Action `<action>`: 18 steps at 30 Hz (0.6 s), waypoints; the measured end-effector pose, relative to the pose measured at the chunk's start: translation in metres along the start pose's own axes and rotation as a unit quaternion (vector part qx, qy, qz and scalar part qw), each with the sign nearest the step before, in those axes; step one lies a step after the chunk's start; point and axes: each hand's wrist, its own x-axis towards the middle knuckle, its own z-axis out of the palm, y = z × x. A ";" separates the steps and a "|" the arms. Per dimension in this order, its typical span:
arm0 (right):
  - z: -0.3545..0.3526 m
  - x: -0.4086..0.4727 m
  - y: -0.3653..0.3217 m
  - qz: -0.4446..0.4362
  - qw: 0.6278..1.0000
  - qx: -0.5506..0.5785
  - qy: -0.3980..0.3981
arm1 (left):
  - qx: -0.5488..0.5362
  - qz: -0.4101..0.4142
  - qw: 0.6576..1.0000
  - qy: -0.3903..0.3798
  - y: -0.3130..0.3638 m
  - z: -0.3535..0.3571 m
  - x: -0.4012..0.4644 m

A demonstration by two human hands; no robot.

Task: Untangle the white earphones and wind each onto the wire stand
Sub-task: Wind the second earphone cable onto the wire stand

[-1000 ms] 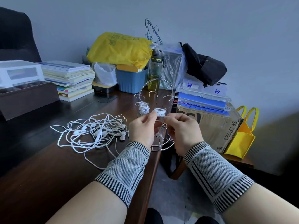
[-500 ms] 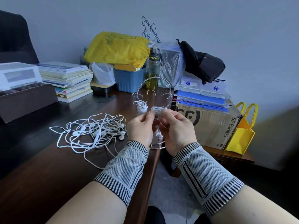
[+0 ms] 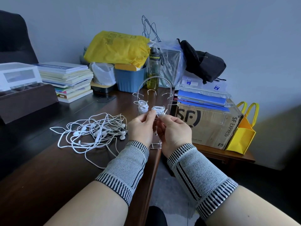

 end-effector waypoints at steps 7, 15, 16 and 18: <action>0.004 -0.004 -0.004 0.053 0.998 -0.034 -0.019 | 0.017 0.007 1.000 0.004 0.000 -0.001 0.001; 0.001 0.002 -0.014 0.136 0.990 -0.021 -0.042 | 0.000 0.003 1.000 0.004 -0.003 -0.001 0.001; 0.001 0.003 -0.015 0.141 0.989 -0.021 -0.043 | 0.002 0.003 1.000 0.006 -0.003 -0.001 0.001; 0.000 0.004 -0.016 0.149 0.987 -0.024 -0.047 | 0.002 0.003 1.000 0.008 -0.003 -0.001 -0.001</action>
